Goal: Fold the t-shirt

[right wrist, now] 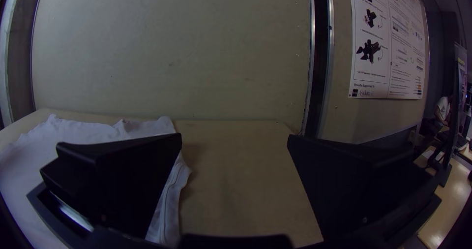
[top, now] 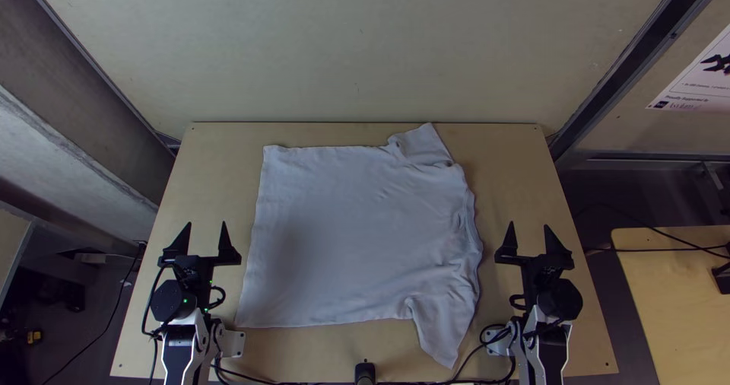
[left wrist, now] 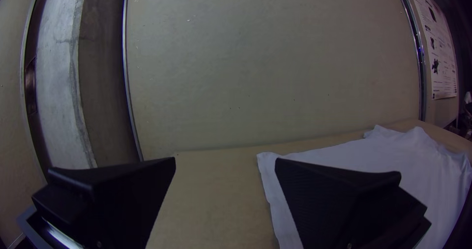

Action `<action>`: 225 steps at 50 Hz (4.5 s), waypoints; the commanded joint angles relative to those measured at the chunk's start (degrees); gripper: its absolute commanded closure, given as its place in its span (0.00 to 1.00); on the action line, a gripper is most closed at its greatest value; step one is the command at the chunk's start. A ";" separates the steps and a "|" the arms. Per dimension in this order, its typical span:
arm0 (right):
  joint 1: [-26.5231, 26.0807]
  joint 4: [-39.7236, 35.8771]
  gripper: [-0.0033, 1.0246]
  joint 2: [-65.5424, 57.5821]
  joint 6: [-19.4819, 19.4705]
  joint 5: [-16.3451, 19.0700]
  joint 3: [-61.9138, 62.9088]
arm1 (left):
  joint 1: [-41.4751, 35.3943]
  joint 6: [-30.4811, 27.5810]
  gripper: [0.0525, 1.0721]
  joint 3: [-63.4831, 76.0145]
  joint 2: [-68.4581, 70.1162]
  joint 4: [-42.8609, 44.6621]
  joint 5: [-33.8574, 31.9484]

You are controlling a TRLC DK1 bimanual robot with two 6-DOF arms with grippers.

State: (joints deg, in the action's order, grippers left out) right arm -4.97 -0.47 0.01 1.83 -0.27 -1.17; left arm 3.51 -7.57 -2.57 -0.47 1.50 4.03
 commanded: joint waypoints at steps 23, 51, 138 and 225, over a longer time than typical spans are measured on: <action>0.75 -0.32 0.04 0.25 0.55 -0.52 0.64 | 0.18 -0.86 0.05 2.48 0.47 -1.15 -1.22; -0.30 -0.23 0.04 0.25 -5.08 -1.75 -1.64 | 1.24 1.51 0.05 0.81 0.56 -1.06 -0.60; 11.30 -15.35 0.04 -89.75 -10.53 -1.31 -85.49 | -1.40 11.53 0.05 -78.91 -84.17 -22.42 -1.13; 12.18 -45.67 0.04 -129.91 -18.35 0.71 -121.70 | -8.08 12.67 0.97 -110.11 -129.26 -39.82 6.07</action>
State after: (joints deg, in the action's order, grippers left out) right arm 6.74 -42.65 -125.47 -15.29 0.05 -118.58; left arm -4.67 4.54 -112.33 -128.75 -38.09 9.69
